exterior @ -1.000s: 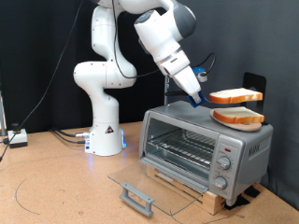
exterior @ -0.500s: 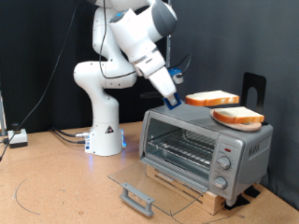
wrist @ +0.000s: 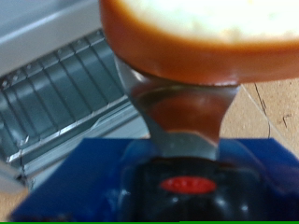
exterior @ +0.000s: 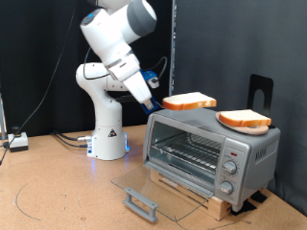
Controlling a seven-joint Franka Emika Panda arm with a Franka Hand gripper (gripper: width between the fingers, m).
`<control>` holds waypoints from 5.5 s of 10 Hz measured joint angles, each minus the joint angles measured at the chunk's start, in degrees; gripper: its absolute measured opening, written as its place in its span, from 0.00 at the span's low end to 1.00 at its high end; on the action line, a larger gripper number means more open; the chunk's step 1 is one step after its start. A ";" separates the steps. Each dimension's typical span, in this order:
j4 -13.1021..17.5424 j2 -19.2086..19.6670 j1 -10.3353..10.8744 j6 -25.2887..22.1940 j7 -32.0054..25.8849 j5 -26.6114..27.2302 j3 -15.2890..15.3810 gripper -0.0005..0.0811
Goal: Make a piece of toast with the oven
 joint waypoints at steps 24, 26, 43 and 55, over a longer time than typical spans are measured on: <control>-7.28 12.43 -2.77 15.62 -15.34 -11.65 -3.70 0.49; -8.98 12.17 -0.01 18.01 -15.04 -8.18 -0.88 0.49; -14.35 3.78 4.24 26.98 -6.14 -12.84 15.90 0.49; -12.38 1.60 0.28 22.47 -5.13 -12.64 14.59 0.49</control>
